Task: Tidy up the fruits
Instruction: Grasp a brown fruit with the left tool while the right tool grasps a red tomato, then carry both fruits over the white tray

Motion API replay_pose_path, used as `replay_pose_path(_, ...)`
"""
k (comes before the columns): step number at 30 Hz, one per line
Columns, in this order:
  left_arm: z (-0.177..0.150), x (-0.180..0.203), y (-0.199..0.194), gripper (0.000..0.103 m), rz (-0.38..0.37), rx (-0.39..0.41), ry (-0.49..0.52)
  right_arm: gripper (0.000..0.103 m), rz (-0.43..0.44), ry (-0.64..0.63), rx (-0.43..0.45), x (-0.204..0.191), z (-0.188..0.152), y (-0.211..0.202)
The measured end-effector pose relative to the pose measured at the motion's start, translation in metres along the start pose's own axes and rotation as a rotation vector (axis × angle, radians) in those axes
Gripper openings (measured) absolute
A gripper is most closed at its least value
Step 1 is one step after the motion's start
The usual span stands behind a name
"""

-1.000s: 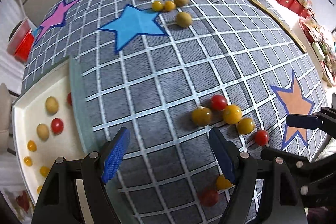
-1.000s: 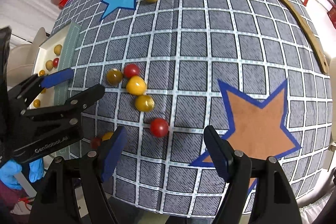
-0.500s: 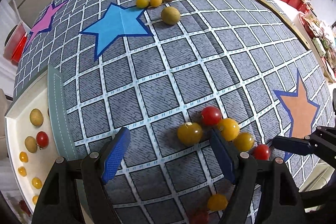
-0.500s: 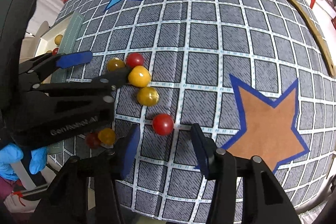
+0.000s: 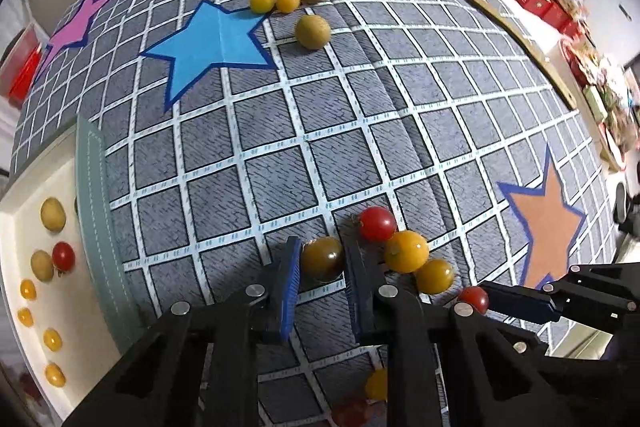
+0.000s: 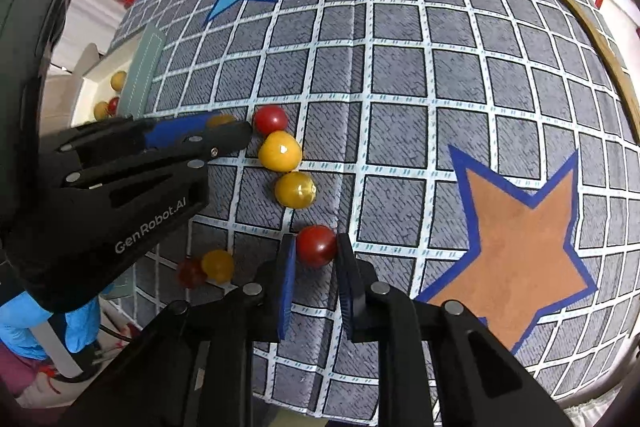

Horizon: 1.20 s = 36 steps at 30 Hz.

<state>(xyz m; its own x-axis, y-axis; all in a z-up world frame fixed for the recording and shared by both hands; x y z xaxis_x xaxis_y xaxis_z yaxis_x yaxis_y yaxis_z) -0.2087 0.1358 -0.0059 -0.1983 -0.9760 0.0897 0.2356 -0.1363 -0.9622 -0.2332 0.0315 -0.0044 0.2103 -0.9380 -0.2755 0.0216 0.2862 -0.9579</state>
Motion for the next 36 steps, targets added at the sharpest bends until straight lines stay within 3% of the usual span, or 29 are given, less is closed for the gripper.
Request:
replay_pose_path(5,-0.004,-0.007,-0.018,0.022,-0.012,-0.002,-0.029,0.021,0.045,0.060,-0.016,0.005,0.004,-0.007)
replay_pose_path(21,-0.028,-0.022,-0.074,0.022,-0.005,-0.008,-0.049,0.021,0.022,0.122,-0.040,0.016,0.000,-0.049)
replay_pose_path(36,-0.037,-0.033,-0.118,0.022,0.022,0.013,0.031,0.021,0.003,0.186,0.057,0.011,0.011,-0.105)
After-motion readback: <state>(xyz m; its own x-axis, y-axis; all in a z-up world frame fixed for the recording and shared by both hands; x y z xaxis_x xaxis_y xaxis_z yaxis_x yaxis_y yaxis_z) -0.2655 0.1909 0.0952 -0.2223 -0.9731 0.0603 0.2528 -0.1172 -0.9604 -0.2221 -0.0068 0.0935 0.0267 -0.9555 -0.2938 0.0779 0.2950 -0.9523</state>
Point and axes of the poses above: each gripper's, at about its wrist camera, not at the fingertips, and y roughly the way its jaws point, x to its right, z to its top, the point moved 4 cm from there along y, roughly the way its jaws point, and after that the axes turned 3 degrees about y, right-handed, at the moved point
